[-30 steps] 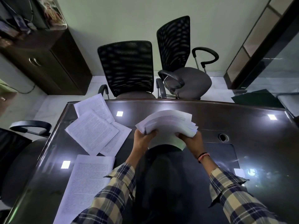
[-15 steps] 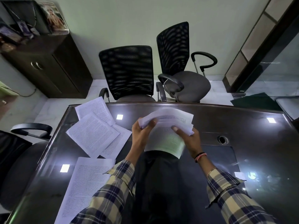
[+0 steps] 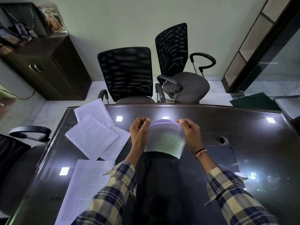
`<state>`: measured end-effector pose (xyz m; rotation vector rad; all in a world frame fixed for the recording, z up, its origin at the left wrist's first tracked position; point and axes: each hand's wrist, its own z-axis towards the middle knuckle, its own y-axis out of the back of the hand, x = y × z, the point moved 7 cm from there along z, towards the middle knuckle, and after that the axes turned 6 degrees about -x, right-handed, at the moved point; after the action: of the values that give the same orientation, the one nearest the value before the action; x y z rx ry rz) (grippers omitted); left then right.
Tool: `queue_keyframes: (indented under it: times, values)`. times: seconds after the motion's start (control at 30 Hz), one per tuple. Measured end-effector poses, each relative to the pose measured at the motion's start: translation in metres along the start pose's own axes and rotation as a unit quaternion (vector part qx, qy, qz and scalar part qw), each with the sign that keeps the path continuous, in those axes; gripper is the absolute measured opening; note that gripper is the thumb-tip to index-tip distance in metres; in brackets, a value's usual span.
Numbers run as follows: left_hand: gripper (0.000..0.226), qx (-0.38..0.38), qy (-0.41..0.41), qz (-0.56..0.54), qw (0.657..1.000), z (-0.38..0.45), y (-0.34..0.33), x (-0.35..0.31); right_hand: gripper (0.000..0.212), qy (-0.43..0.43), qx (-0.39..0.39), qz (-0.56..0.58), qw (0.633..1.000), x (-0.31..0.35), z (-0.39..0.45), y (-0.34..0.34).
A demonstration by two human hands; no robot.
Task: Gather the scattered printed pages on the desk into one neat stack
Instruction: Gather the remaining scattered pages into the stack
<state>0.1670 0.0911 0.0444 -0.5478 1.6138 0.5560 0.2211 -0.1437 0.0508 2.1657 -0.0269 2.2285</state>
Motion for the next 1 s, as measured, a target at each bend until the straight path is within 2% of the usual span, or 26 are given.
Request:
queue_keyframes:
  times: [0.1,0.2,0.27,0.4,0.5,0.6,0.67,0.73,0.77,0.9,0.93,1.0]
  values:
    - [0.025,0.004,0.003,-0.003,1.000,-0.002,0.005,0.006,0.021,0.001,0.015,-0.024,1.000,-0.008,-0.007,0.002]
    - [0.045,0.072,0.033,-0.009,0.997,-0.006,0.006,0.020,0.018,0.025,0.041,-0.056,0.997,-0.007,-0.010,0.003]
    - [0.042,0.109,0.045,0.039,0.992,-0.009,0.005,0.034,0.016,0.038,0.078,-0.113,0.990,-0.006,-0.009,0.001]
    - [0.024,0.079,0.022,0.144,0.986,-0.008,0.012,0.045,0.017,0.073,0.145,-0.230,0.959,0.004,0.005,0.000]
    - [0.019,0.091,-0.032,0.195,0.976,-0.006,0.008,0.036,0.015,0.108,0.213,-0.329,0.913,0.017,0.019,-0.005]
    - [0.013,0.119,-0.137,0.268,0.946,-0.012,-0.012,0.012,0.027,0.165,0.295,-0.455,0.824,0.022,0.023,-0.029]
    - [0.013,0.138,-0.166,0.271,0.938,-0.017,-0.024,-0.003,0.020,0.179,0.326,-0.471,0.800,0.020,0.022,-0.044]
    - [0.014,0.159,-0.154,0.251,0.942,-0.013,-0.024,-0.007,0.007,0.191,0.328,-0.450,0.808,0.020,0.024,-0.047]
    - [0.014,0.175,-0.148,0.253,0.940,-0.008,-0.020,-0.004,0.009,0.192,0.316,-0.433,0.822,0.021,0.028,-0.042]
    - [0.020,0.206,-0.105,0.349,0.908,0.024,0.026,0.027,0.016,0.100,0.226,-0.293,0.923,0.019,0.036,0.007]
    - [0.018,0.202,-0.084,0.342,0.914,0.029,0.040,0.035,0.017,0.071,0.198,-0.258,0.943,0.012,0.036,0.020]
    - [0.012,0.191,-0.023,0.255,0.948,0.030,0.059,0.046,0.028,0.041,0.167,-0.216,0.961,-0.004,0.028,0.035]
